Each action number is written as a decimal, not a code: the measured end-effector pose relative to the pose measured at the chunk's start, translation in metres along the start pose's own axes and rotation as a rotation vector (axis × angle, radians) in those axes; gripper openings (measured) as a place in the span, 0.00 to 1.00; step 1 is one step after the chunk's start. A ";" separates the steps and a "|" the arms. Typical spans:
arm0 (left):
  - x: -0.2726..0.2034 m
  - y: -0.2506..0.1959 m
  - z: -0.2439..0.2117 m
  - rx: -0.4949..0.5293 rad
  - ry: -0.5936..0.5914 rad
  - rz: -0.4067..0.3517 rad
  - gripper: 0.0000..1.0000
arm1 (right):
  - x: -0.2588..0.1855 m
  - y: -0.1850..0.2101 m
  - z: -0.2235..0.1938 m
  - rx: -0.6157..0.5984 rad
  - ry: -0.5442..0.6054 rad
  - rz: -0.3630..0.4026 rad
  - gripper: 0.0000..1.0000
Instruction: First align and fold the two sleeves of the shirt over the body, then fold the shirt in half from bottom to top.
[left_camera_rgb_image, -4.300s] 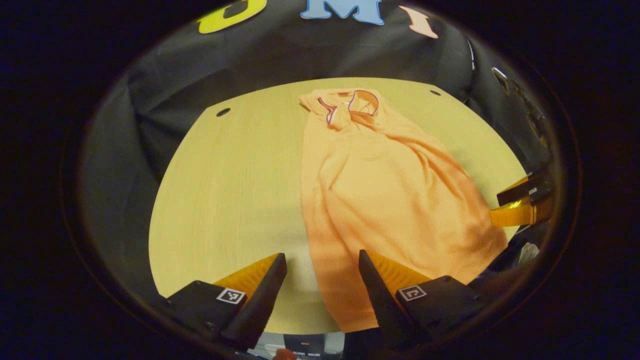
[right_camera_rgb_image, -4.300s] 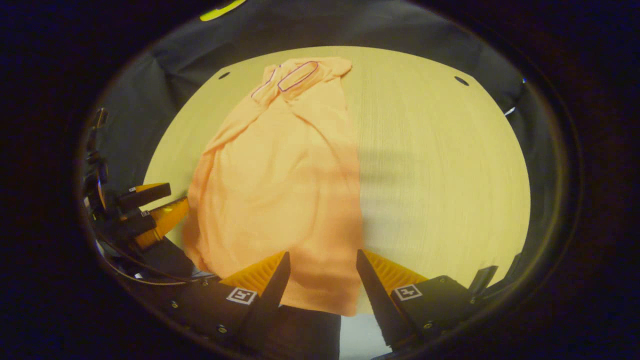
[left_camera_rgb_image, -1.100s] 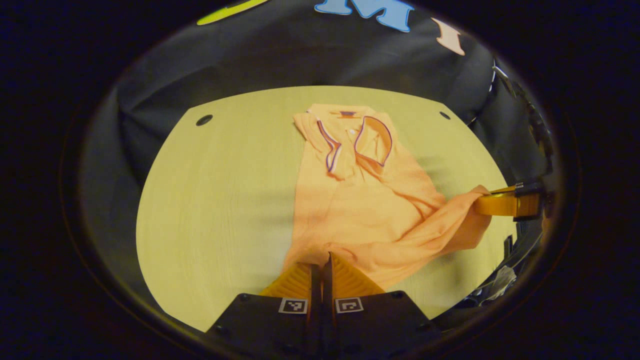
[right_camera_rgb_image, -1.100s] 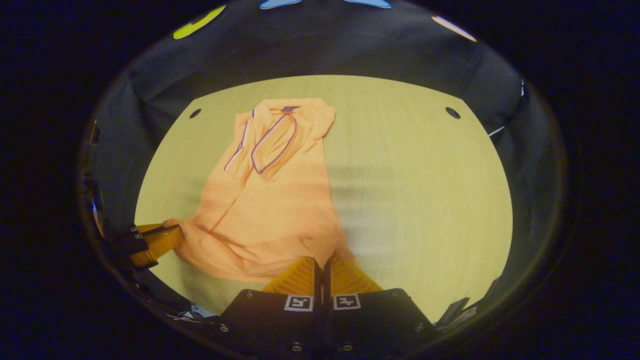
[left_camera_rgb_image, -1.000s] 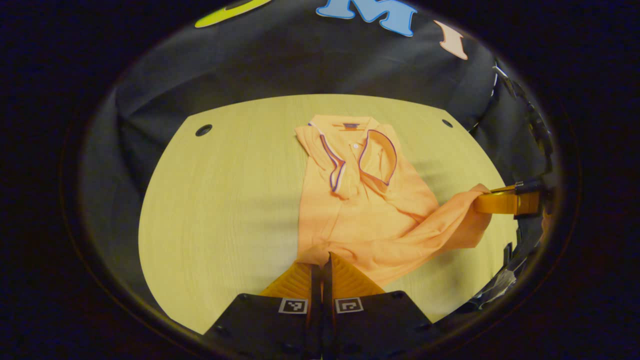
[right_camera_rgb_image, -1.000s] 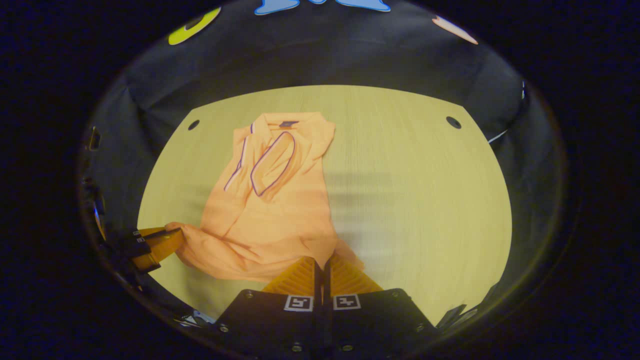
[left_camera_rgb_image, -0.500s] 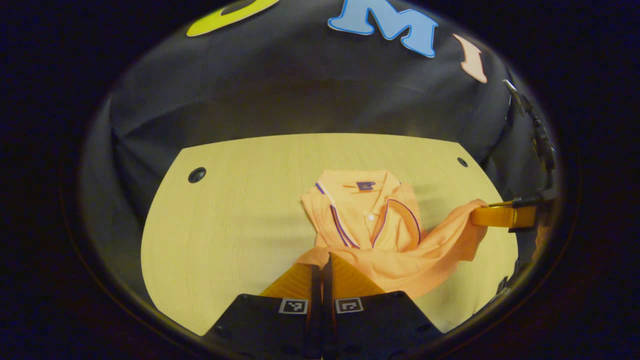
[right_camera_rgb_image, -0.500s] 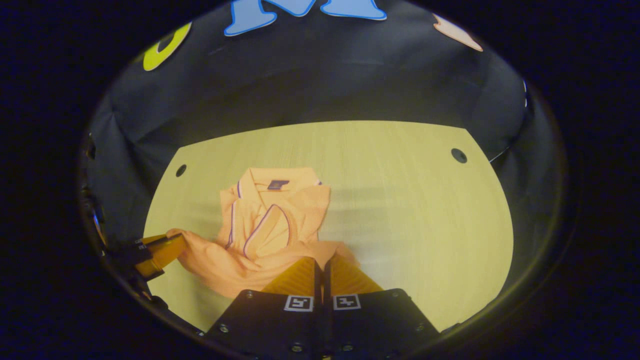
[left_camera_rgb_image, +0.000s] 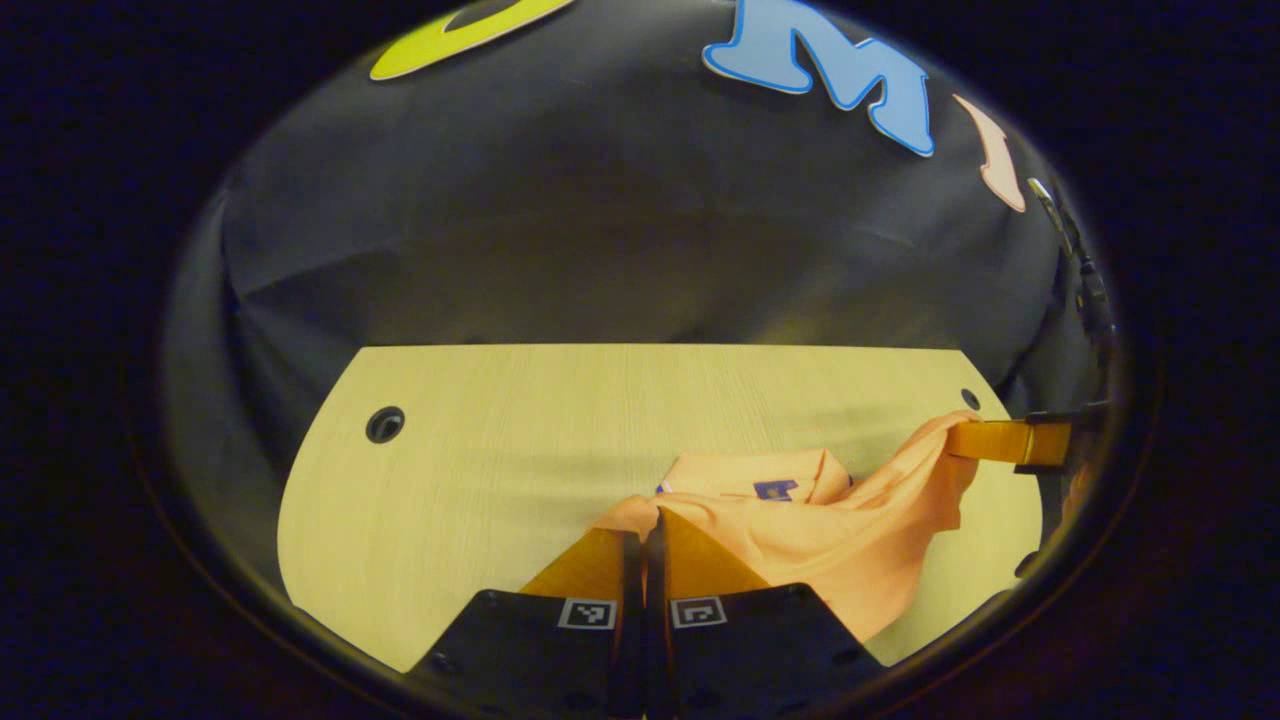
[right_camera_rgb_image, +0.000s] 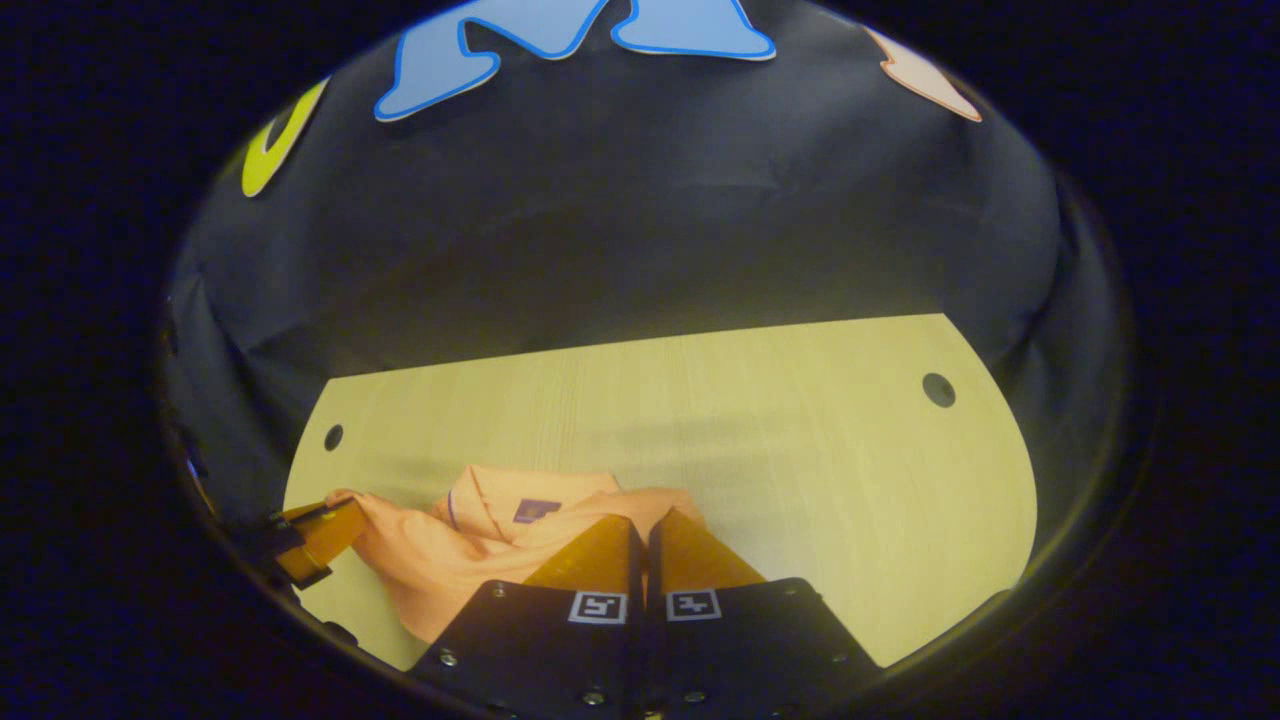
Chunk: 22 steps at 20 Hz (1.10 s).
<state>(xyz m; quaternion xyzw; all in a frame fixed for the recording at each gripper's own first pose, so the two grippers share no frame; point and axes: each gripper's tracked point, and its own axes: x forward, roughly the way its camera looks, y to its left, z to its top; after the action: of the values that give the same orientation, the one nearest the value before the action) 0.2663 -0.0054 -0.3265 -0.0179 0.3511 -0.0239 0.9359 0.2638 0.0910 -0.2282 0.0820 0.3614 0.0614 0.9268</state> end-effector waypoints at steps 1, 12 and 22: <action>0.008 0.001 0.004 0.005 -0.010 0.003 0.05 | 0.007 -0.002 0.006 0.000 -0.014 -0.003 0.00; 0.070 0.001 0.024 -0.045 -0.108 0.043 0.05 | 0.072 -0.016 0.035 0.061 -0.091 -0.042 0.00; 0.079 -0.013 0.010 -0.077 -0.065 -0.016 0.79 | 0.084 -0.015 0.019 0.009 -0.062 -0.054 0.42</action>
<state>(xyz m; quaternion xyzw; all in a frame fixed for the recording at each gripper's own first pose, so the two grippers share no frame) 0.3320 -0.0223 -0.3700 -0.0577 0.3212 -0.0173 0.9451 0.3392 0.0894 -0.2730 0.0781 0.3349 0.0323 0.9385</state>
